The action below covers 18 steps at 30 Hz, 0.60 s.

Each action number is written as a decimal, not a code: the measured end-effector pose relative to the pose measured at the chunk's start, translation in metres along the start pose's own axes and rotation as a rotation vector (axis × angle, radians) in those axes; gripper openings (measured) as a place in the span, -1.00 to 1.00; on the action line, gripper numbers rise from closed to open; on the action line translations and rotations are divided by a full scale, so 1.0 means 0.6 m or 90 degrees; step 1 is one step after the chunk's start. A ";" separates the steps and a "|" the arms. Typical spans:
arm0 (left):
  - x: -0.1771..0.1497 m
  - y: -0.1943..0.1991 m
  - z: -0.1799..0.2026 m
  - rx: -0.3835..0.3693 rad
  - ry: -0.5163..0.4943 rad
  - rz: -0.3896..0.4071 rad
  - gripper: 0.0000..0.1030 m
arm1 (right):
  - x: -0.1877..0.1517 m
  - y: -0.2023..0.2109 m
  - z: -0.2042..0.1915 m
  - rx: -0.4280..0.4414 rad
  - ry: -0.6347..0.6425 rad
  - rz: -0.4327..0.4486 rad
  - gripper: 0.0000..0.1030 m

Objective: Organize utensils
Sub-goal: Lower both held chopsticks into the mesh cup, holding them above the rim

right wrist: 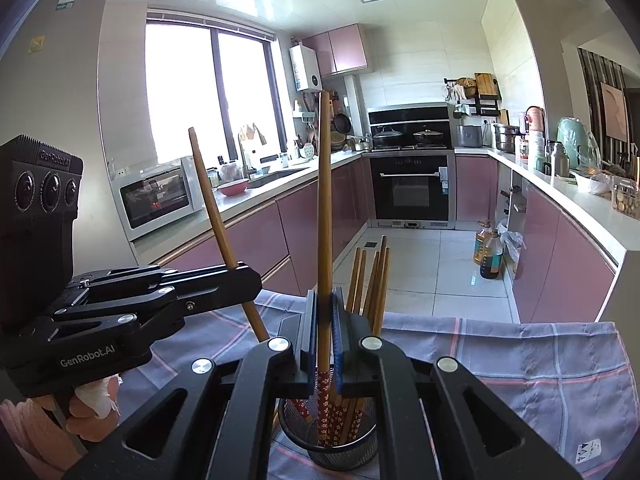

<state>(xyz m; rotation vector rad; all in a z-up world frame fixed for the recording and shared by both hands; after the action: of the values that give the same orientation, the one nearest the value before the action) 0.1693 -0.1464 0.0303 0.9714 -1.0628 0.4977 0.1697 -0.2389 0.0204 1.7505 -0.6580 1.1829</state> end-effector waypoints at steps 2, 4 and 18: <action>-0.003 0.000 0.002 0.001 0.001 -0.003 -0.85 | -0.003 -0.004 0.001 -0.001 -0.001 -0.004 -0.89; 0.004 -0.005 0.004 0.003 0.001 -0.004 -0.85 | -0.004 -0.006 0.003 0.000 -0.003 -0.007 -0.89; 0.010 -0.018 0.007 0.009 0.002 -0.015 -0.85 | -0.014 -0.012 0.005 -0.004 -0.006 -0.021 -0.89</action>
<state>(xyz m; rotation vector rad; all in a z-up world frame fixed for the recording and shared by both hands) 0.1778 -0.1559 0.0317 0.9950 -1.0454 0.4875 0.1736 -0.2388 0.0094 1.7563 -0.6367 1.1493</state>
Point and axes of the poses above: each gripper's, at about its wrist camera, not at the fingertips, and y roughly against the way its jaws point, z to its right, x to its top, the point moved 7 cm from there along -y, roughly the way its jaws point, and after that the axes turned 2 degrees about y, right-handed, at the moved point
